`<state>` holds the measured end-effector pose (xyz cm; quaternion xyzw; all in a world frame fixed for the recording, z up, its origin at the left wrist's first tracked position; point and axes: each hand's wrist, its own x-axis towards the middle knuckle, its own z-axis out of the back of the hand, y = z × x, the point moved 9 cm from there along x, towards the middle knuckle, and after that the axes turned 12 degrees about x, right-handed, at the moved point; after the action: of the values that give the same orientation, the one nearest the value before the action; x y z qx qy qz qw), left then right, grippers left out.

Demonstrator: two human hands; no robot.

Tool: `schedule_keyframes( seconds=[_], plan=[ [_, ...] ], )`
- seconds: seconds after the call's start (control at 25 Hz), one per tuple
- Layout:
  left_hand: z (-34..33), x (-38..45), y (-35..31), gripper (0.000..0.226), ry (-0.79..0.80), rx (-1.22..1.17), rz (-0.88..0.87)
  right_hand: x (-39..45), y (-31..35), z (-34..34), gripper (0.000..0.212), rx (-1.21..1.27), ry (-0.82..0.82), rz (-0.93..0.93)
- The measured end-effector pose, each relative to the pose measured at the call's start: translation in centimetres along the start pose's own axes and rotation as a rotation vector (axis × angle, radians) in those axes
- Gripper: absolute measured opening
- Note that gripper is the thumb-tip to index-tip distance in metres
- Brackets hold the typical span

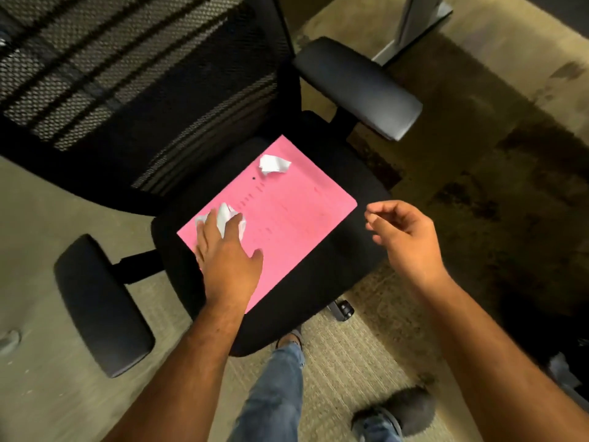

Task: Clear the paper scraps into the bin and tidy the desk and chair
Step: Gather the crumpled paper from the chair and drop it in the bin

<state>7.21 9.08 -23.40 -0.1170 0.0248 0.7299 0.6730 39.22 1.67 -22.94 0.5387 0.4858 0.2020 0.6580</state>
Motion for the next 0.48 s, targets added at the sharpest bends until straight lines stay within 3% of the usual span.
schedule_keyframes(
  seconds=[0.16, 0.28, 0.48],
  plan=[
    [-1.7, 2.1, 5.5, 0.096, 0.091, -0.018, 0.126, 1.2, 0.1, -6.7, 0.013, -0.093, 0.102, 0.011],
    [-3.1, 3.2, 8.2, 0.093, 0.13, -0.138, 0.173, 1.0, -0.7, -11.7, 0.013, -0.236, 0.206, 0.035],
    [-3.6, 4.2, 9.7, 0.085, 0.105, -0.138, 0.154, 0.3, -2.5, -18.9, 0.017, -0.378, 0.35, 0.072]
  ],
)
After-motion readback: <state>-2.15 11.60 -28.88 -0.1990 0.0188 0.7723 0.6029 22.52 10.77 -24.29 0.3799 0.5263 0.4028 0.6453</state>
